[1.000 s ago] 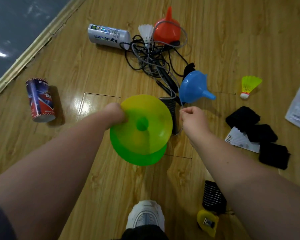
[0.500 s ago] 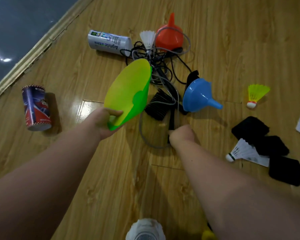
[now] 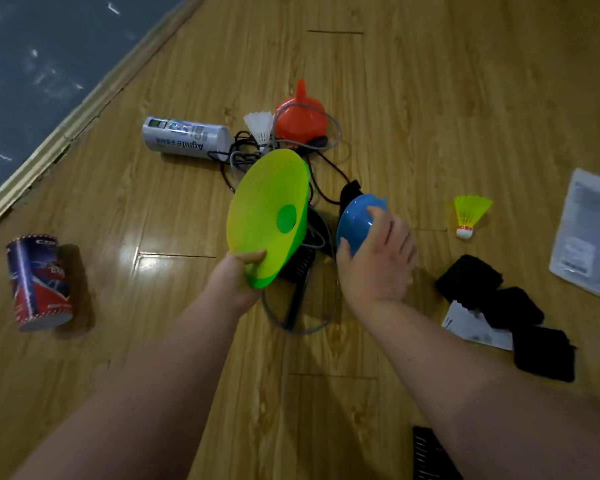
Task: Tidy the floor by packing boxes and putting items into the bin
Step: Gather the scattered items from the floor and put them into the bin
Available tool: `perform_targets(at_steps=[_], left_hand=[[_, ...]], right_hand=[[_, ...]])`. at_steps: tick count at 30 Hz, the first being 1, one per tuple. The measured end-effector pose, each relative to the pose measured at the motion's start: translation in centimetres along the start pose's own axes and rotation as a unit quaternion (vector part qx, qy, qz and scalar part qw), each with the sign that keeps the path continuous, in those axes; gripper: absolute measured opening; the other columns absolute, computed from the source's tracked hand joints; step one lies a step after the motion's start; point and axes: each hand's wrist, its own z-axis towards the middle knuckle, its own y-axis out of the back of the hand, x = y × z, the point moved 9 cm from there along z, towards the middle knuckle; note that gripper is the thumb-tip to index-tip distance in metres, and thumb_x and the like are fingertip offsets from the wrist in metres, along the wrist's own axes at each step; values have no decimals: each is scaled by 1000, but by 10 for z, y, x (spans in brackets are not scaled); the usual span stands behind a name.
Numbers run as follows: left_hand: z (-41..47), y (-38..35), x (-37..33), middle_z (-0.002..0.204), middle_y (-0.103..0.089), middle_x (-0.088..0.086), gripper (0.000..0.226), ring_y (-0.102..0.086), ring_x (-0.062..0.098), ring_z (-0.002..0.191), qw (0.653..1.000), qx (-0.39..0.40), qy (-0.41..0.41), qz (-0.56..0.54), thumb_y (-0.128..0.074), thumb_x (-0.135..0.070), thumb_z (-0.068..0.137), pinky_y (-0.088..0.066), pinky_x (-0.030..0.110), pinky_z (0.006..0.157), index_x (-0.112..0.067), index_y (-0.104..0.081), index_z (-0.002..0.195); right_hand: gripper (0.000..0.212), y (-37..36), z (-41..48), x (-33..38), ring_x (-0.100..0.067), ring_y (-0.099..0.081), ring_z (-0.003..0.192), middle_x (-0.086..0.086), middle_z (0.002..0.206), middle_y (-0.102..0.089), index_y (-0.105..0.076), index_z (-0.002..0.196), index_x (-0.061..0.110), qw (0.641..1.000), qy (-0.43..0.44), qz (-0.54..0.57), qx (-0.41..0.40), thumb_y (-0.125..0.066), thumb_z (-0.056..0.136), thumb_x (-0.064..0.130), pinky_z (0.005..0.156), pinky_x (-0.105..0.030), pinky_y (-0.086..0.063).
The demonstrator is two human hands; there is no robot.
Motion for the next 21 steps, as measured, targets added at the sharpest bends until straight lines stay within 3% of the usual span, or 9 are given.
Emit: perform_targets(at_steps=[2,4,5,7,10,12,15,17,21], left_hand=[[2,-7,5,96,-68,15,50,-70,27,68,1000,6,2,-5,-51,7,89,-55,30,48,-5,-50,138],[5,-11,8,90,-70,15,49,-71,26,63,1000,9,2,-18,-52,8,89,-55,29,46,-4,-50,137],[6,-13,8,86,-70,14,49,-71,26,62,1000,10,2,-24,-52,9,89,-55,29,45,-3,-50,136],[9,-15,8,89,-69,14,50,-69,26,71,999,15,4,-31,-51,8,90,-56,28,46,-3,-48,139],[14,-16,8,105,-63,14,53,-64,24,84,999,29,6,-31,-49,7,91,-59,28,53,-4,-43,143],[13,-18,8,107,-62,14,52,-66,24,82,999,45,8,-29,-48,6,92,-59,27,53,-3,-43,143],[12,-22,6,93,-67,12,51,-71,20,62,998,49,-3,-30,-48,7,92,-56,25,50,-4,-45,141],[13,-23,7,88,-70,12,49,-71,22,61,999,41,-4,-33,-49,7,91,-56,26,47,-4,-47,140],[15,-26,9,127,-61,18,54,-67,29,87,998,52,-10,-21,-49,8,90,-57,31,51,-7,-45,142]], right_hand=[[94,-20,22,-17,-39,-30,137,-16,150,-31,-20,150,20,993,-60,4,101,-74,77,45,109,-58,-24],[113,-46,38,-28,-36,-5,148,-7,163,-8,11,151,35,972,-98,13,215,-70,76,60,114,-61,-1],[117,-55,46,-30,-37,-1,149,-4,164,-2,18,148,42,962,-101,9,253,-69,73,64,114,-62,2],[120,-65,59,-26,-39,-6,147,-1,164,6,22,143,52,948,-89,-10,306,-72,70,66,114,-62,-8],[119,-78,63,-27,-41,-23,143,-1,163,11,15,145,55,915,-112,-5,387,-78,71,55,109,-56,-33],[115,-84,57,-30,-41,-32,137,-4,160,-1,0,150,50,896,-142,24,419,-82,70,48,101,-50,-43],[120,-86,42,-35,-41,-27,138,-8,155,-5,-9,153,38,876,-155,-7,456,-85,61,54,102,-50,-40],[122,-88,32,-40,-38,-26,138,-9,153,-9,-13,153,35,869,-159,-18,468,-84,57,62,105,-49,-37],[114,-87,27,-41,-36,-36,132,-6,144,-22,-23,150,34,882,-121,-34,453,-76,56,74,100,-45,-41]])
